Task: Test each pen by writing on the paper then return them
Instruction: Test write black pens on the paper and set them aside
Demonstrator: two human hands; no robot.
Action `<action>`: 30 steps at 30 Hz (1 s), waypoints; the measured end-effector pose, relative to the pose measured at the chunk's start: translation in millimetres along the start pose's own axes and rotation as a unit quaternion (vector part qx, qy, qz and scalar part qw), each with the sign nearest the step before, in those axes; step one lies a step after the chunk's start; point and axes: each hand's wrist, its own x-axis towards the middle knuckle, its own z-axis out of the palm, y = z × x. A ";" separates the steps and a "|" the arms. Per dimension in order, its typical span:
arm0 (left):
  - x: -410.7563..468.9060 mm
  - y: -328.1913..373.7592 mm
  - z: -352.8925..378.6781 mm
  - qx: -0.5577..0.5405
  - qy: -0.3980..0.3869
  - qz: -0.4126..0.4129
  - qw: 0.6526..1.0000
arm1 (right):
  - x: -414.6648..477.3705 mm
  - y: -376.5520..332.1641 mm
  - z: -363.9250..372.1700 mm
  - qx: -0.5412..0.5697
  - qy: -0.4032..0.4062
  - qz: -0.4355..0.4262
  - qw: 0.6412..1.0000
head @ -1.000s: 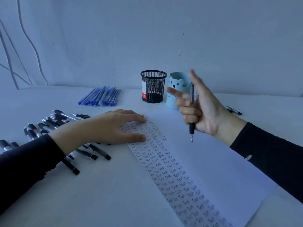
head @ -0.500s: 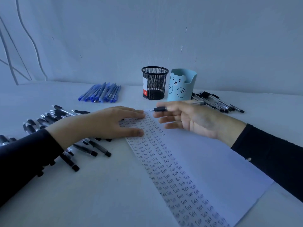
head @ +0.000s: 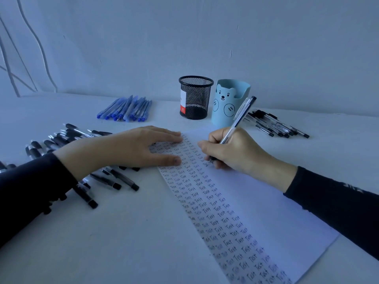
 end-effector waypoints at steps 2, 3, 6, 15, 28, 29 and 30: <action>0.6 -0.9 0.6 -0.004 0.000 -0.001 1.000 | -1.8 -0.1 2.4 -0.001 0.018 -0.005 1.000; 1.0 -2.1 1.1 -0.005 0.001 0.000 1.000 | -2.1 0.2 3.0 -0.003 0.023 -0.011 1.000; 1.5 -5.6 1.7 -0.005 0.001 0.001 1.000 | -2.4 0.5 3.2 -0.006 0.032 -0.017 0.999; 1.1 -3.1 0.2 -0.010 -0.005 0.000 1.000 | -2.9 0.4 3.8 0.014 0.020 -0.017 1.000; 1.8 -5.9 1.2 -0.009 -0.005 0.000 1.000 | -4.1 -2.7 1.8 0.019 0.018 -0.003 1.000; 1.5 -5.7 1.3 -0.011 -0.005 0.000 1.000 | -3.9 -2.5 1.7 0.021 0.018 -0.001 1.000; 1.4 -5.5 1.5 -0.013 -0.005 0.000 1.000 | -3.5 -2.2 1.7 0.021 0.019 -0.002 1.000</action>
